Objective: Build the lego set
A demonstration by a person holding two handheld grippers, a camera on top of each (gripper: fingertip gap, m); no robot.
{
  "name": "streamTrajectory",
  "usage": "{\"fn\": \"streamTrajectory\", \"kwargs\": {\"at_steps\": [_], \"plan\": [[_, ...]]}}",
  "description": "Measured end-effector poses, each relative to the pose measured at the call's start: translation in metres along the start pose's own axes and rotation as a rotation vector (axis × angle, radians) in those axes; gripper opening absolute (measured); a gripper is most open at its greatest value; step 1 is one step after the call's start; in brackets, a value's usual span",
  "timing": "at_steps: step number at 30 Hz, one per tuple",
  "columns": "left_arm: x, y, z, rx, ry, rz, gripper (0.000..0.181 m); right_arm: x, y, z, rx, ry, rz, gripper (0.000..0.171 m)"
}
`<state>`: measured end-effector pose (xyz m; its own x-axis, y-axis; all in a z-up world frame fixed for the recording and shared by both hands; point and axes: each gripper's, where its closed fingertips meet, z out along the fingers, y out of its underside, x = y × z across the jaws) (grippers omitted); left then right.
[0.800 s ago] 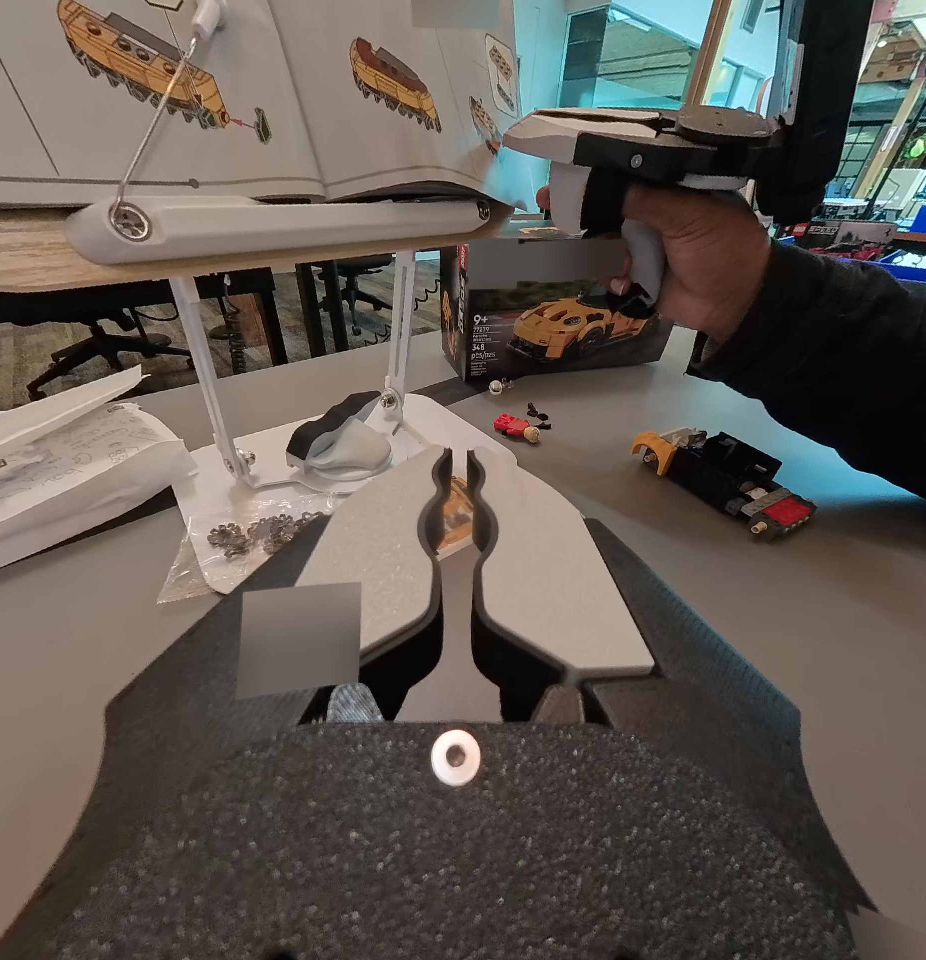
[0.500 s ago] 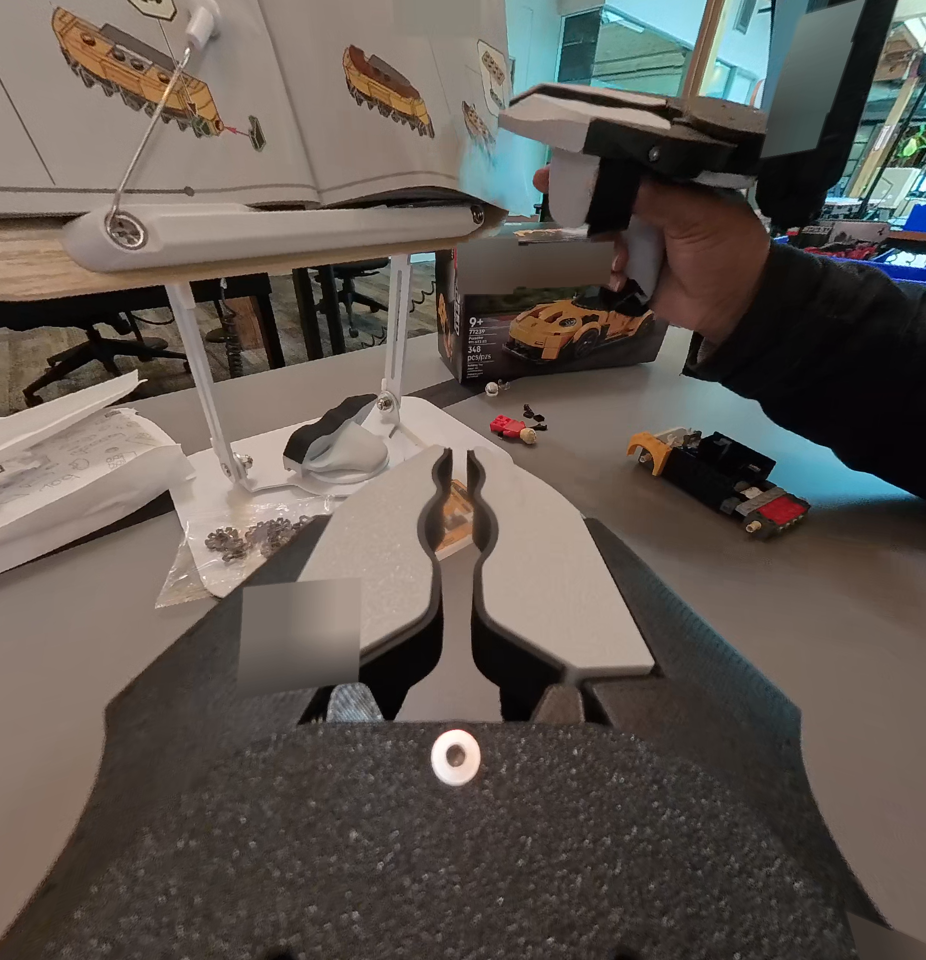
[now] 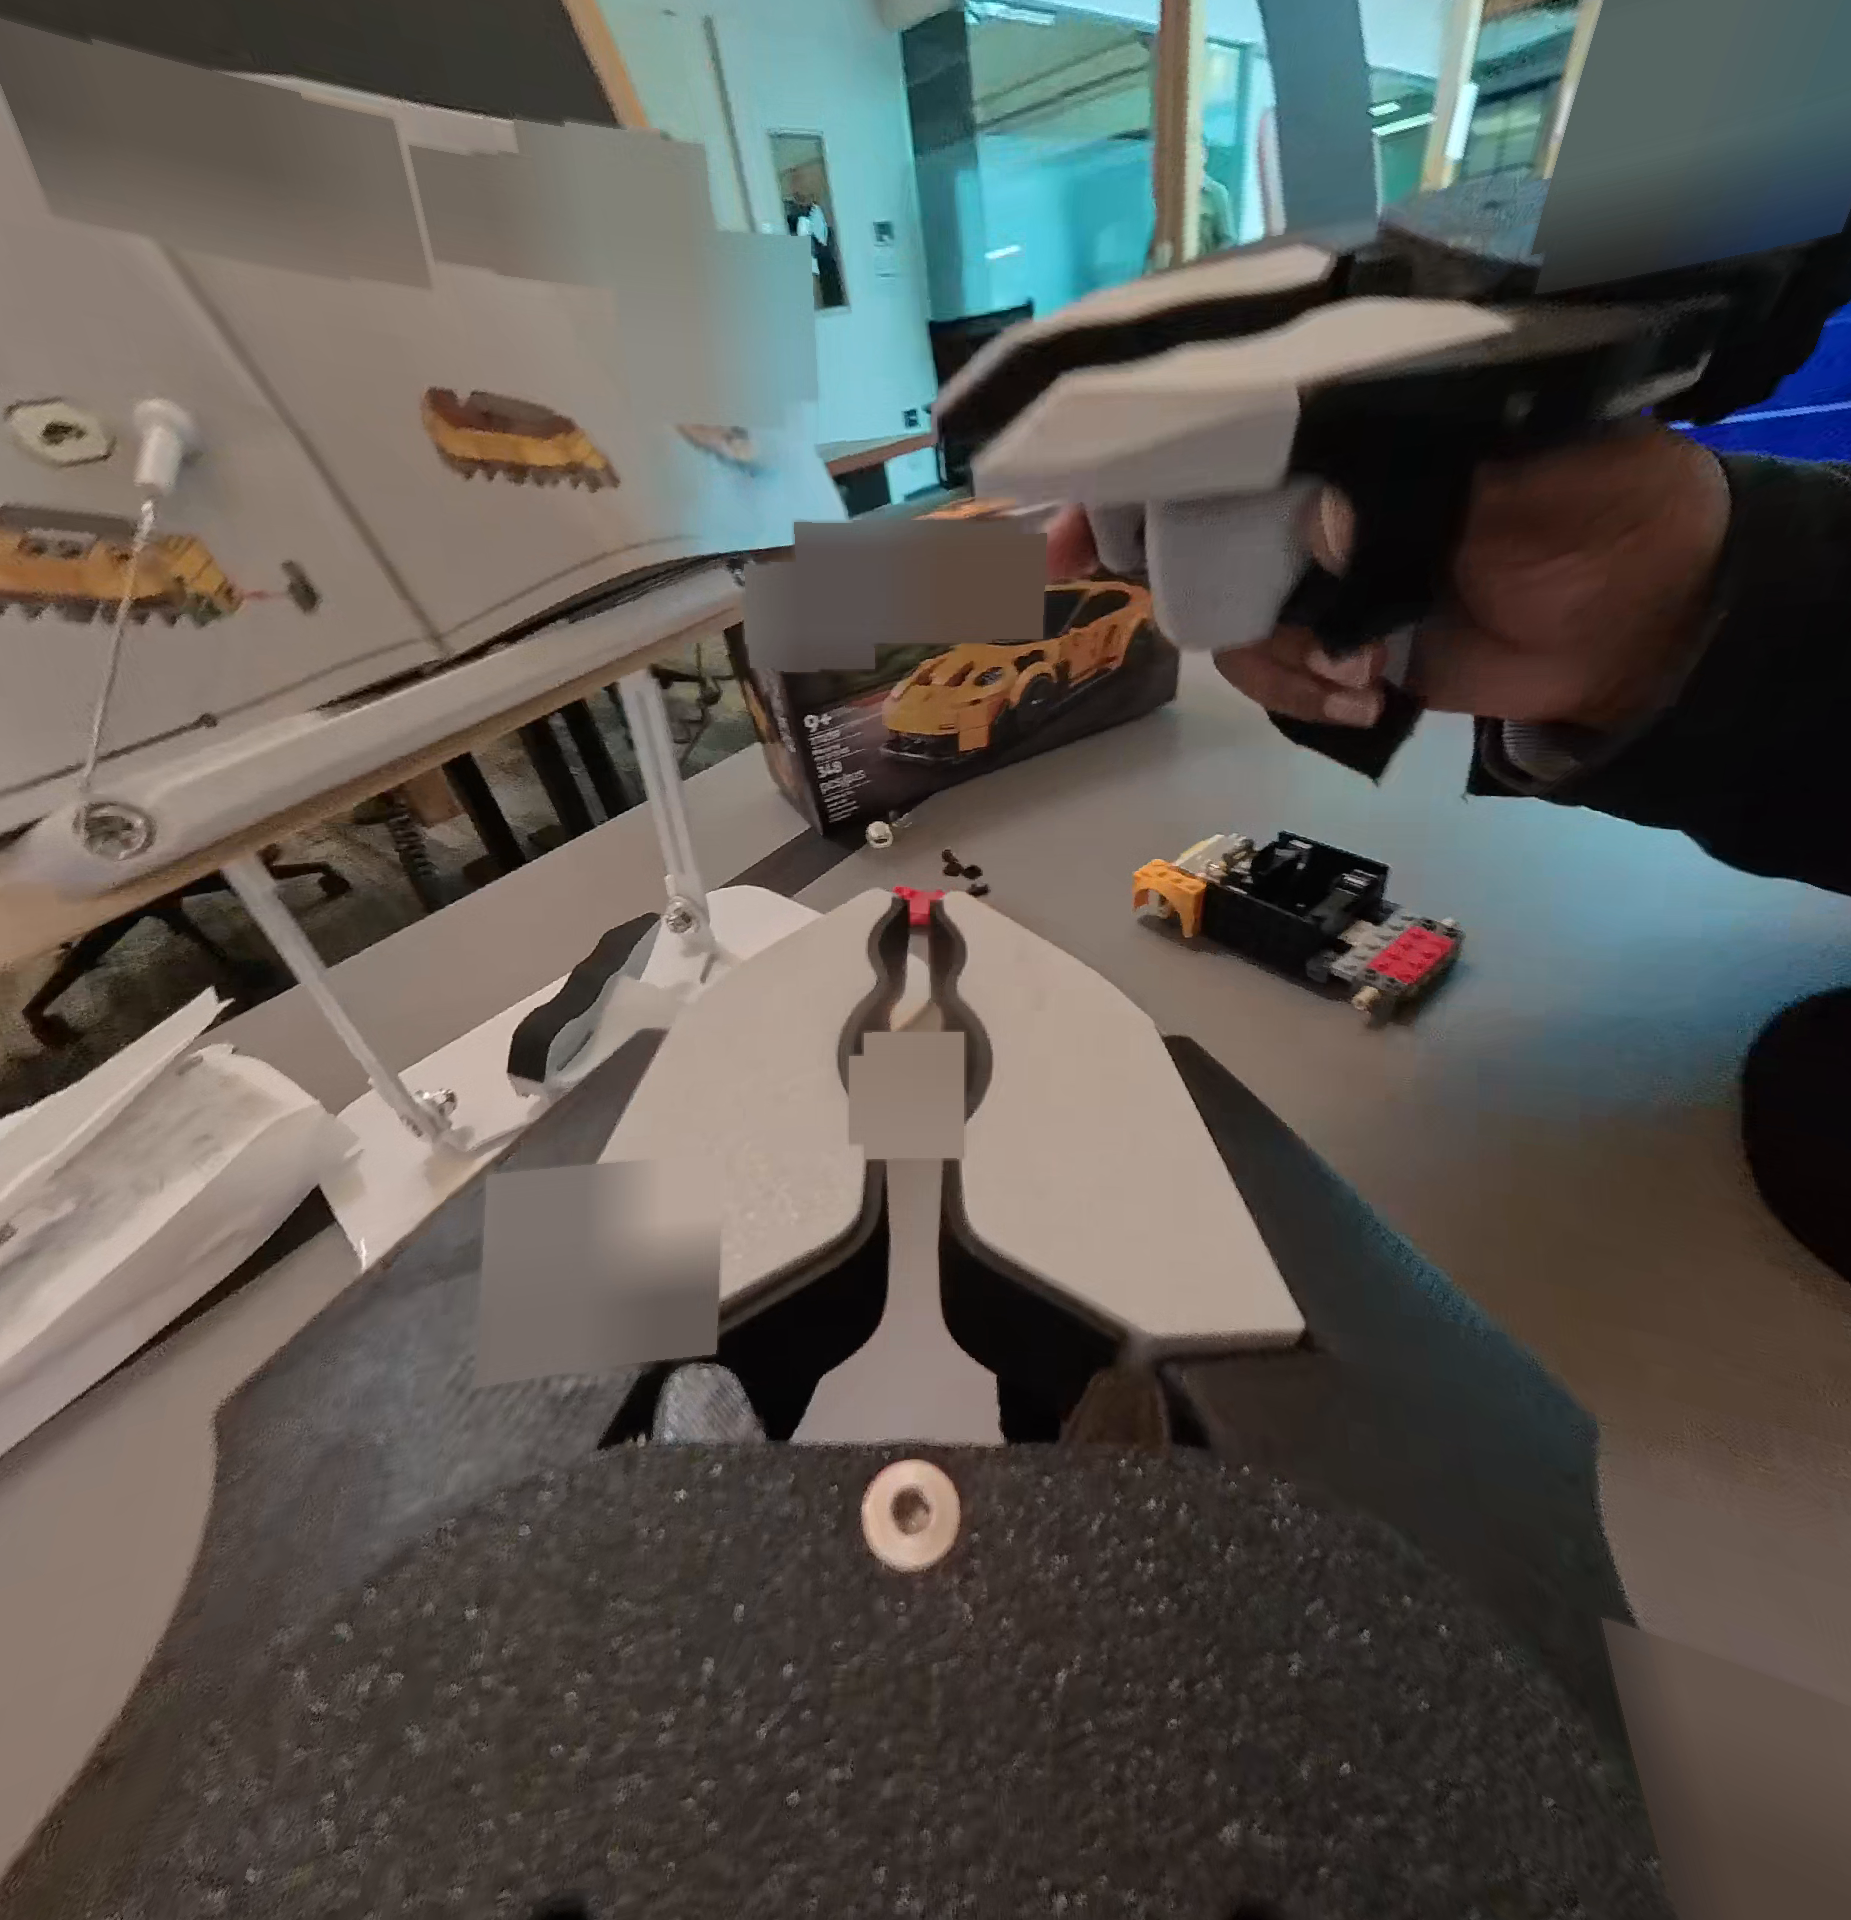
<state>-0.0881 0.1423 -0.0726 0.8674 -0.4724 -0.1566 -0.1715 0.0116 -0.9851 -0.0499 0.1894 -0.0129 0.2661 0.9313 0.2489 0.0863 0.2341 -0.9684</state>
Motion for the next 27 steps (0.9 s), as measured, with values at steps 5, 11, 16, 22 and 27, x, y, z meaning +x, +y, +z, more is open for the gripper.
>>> {"fn": "streamTrajectory", "kwargs": {"at_steps": [5,11,16,22,27], "plan": [[0.016,0.008,-0.005,-0.098,0.12,0.093,0.011,-0.042,0.035,-0.02,-0.155,-0.049,0.033,0.026],[0.04,0.045,-0.027,-0.186,0.368,0.08,0.014,-0.082,0.063,-0.033,-0.294,-0.099,0.045,0.025],[0.05,0.084,-0.049,-0.32,0.517,0.076,0.022,-0.123,0.101,-0.038,-0.443,-0.243,0.041,0.024],[0.067,0.124,-0.063,-0.482,0.622,0.146,0.032,-0.165,0.132,-0.041,-0.58,-0.426,0.026,0.02],[0.065,0.117,-0.064,-0.462,0.598,0.205,0.03,-0.198,0.124,-0.054,-0.602,-0.554,-0.028,0.019]]}}
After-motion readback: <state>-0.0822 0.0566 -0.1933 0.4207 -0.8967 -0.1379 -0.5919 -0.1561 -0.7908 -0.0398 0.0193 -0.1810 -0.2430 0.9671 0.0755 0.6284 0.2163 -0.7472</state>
